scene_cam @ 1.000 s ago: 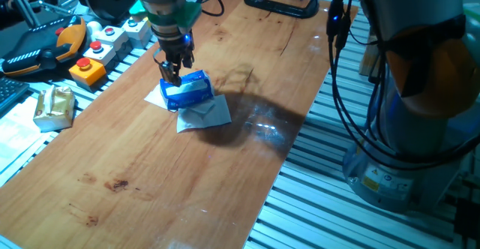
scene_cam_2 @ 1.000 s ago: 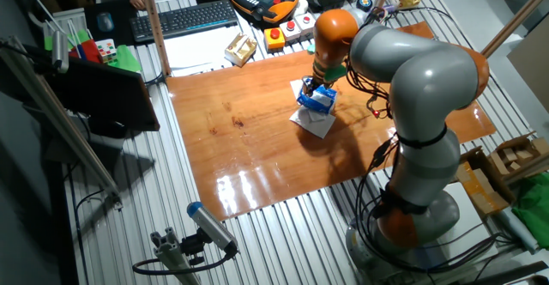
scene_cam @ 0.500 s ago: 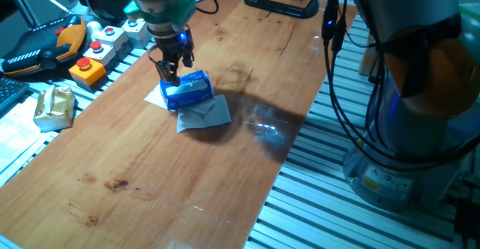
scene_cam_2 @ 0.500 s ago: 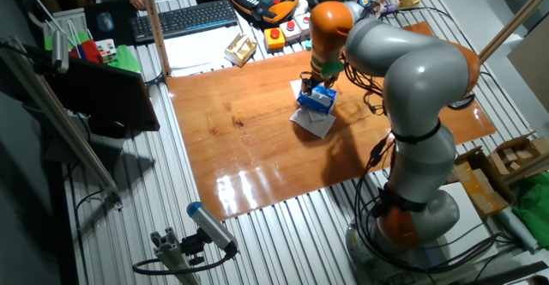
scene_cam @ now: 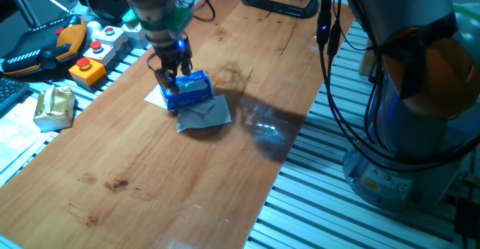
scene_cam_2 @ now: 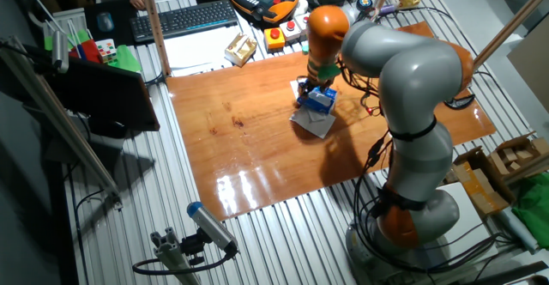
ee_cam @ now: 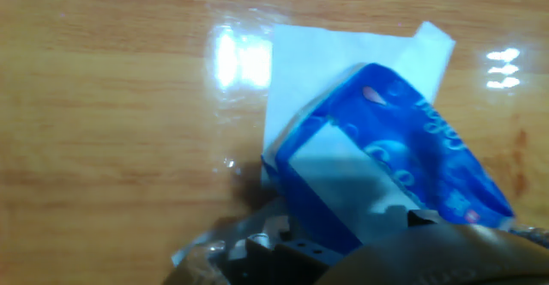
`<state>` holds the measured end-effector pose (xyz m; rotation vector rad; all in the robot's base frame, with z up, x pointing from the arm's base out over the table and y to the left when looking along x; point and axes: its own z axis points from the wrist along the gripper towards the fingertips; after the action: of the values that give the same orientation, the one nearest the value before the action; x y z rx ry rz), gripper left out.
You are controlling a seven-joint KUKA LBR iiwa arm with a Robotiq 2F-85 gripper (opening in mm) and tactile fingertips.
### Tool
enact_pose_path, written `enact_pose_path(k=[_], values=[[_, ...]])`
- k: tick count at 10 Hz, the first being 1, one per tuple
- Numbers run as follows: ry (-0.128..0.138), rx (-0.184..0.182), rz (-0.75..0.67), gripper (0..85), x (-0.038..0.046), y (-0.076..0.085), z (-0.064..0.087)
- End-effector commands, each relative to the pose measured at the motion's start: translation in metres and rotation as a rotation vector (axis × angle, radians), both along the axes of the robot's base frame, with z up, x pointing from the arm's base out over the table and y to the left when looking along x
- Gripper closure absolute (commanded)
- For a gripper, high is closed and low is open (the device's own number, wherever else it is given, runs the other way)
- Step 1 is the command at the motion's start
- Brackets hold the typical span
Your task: Pull out a napkin
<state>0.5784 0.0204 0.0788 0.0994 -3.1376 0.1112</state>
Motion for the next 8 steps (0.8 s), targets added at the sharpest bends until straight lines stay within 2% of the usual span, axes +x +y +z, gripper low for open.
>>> enact_pose_path(k=[1, 3, 8], values=[[-0.002, 0.002, -0.001, 13.3, 0.0015, -0.0004, -0.0099], [0.000, 0.011, 0.012, 13.0, 0.0055, -0.0037, -0.0141], [-0.008, 0.014, 0.017, 14.3, 0.0066, -0.0033, -0.0165]])
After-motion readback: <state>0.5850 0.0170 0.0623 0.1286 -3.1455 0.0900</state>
